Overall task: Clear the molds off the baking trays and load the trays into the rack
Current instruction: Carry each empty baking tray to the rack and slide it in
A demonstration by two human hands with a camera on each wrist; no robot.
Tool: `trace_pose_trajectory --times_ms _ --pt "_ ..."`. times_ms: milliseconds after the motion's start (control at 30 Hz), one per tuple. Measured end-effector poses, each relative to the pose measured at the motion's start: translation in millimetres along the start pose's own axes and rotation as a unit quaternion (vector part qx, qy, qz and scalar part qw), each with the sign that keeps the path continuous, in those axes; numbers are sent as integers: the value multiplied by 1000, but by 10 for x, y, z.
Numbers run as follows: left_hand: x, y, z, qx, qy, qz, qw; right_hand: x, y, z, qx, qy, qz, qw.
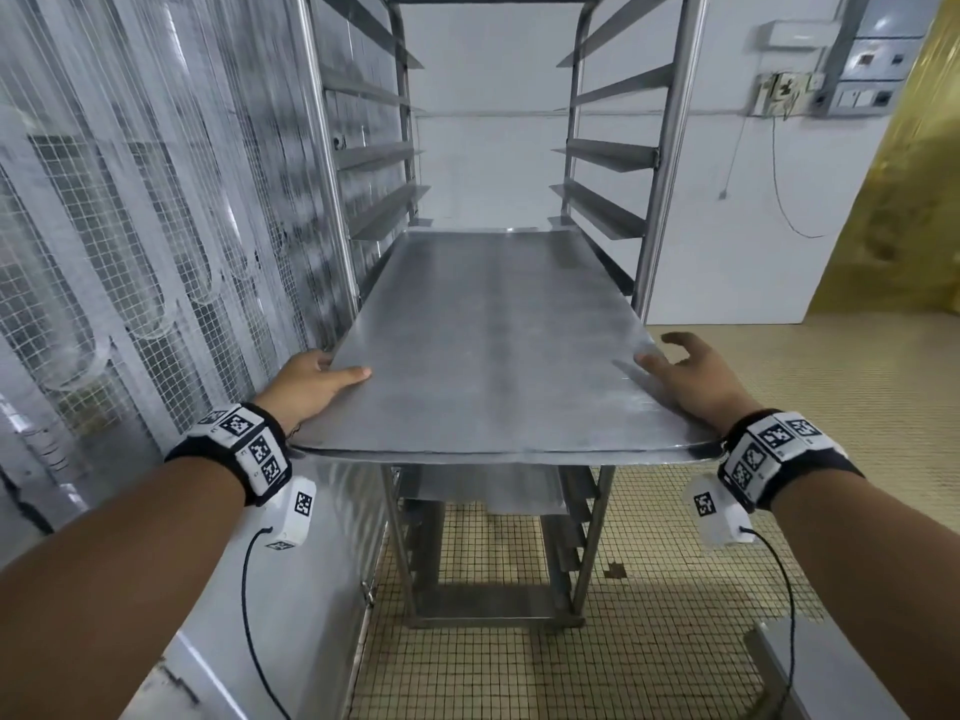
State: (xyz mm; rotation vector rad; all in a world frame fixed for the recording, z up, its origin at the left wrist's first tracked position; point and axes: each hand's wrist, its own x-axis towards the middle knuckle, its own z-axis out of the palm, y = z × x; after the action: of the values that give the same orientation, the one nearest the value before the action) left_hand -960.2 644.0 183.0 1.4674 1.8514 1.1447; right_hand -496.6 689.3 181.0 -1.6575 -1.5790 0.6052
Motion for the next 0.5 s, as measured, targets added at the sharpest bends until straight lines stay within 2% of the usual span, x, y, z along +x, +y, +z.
trace_pose_trajectory --times_ms 133,300,433,500 --pt "-71 88 -102 -15 -6 5 1000 -262 -243 -238 -45 -29 -32 998" --pt "-236 83 -173 24 -19 12 999 -702 -472 -320 -134 -95 -67 984" --pt "-421 177 -192 63 -52 33 996 -1089 -574 -135 -235 -147 -181 944" --pt "-474 181 -194 81 -63 43 994 -1225 -591 0 -257 -148 -224 928"
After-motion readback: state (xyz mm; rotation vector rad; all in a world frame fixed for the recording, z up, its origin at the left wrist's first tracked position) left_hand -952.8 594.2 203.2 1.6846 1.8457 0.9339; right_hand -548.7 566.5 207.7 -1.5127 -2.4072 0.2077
